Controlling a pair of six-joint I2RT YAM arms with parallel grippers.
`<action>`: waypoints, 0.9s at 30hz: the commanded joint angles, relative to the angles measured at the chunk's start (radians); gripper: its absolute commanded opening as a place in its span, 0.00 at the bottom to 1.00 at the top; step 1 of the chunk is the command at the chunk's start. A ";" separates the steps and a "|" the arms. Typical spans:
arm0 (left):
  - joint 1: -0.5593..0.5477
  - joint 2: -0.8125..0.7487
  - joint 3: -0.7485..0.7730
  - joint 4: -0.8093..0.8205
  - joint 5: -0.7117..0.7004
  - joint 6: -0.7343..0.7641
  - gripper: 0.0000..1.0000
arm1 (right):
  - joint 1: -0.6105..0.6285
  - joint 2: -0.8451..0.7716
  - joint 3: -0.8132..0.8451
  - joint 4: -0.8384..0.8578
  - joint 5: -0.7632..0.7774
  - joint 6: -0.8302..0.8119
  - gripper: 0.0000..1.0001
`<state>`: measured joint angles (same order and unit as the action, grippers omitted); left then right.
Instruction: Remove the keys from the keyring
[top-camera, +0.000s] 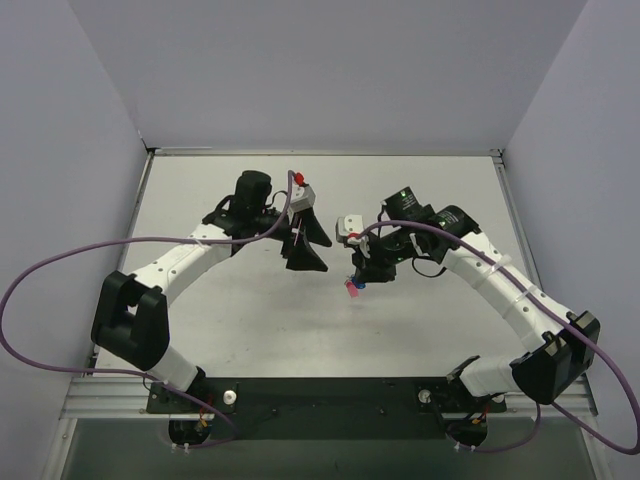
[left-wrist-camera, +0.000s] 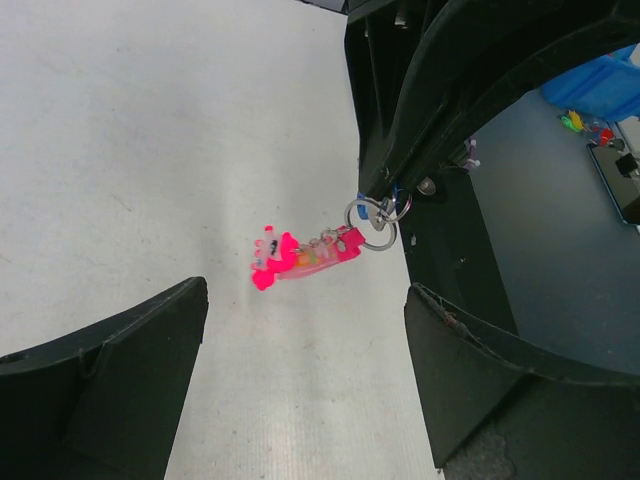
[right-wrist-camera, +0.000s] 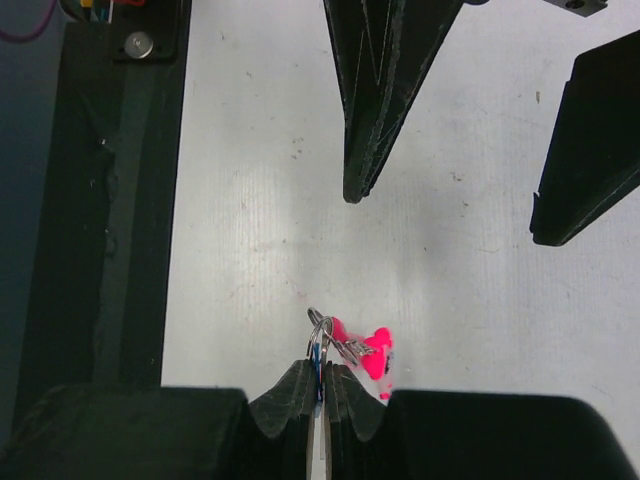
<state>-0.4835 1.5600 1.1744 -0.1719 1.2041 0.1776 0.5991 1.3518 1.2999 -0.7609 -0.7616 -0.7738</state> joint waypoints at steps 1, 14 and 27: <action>-0.003 -0.006 -0.012 0.011 0.072 0.051 0.89 | 0.018 -0.016 -0.002 -0.034 0.064 -0.081 0.00; -0.110 0.011 -0.019 -0.044 -0.051 0.165 0.90 | 0.030 -0.022 -0.016 -0.078 0.015 -0.127 0.00; -0.112 0.097 0.070 -0.095 -0.011 0.192 0.90 | 0.039 -0.062 -0.010 -0.170 -0.030 -0.199 0.00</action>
<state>-0.5987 1.6268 1.1587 -0.2337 1.1530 0.3088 0.6300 1.3258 1.2873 -0.8719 -0.7322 -0.9295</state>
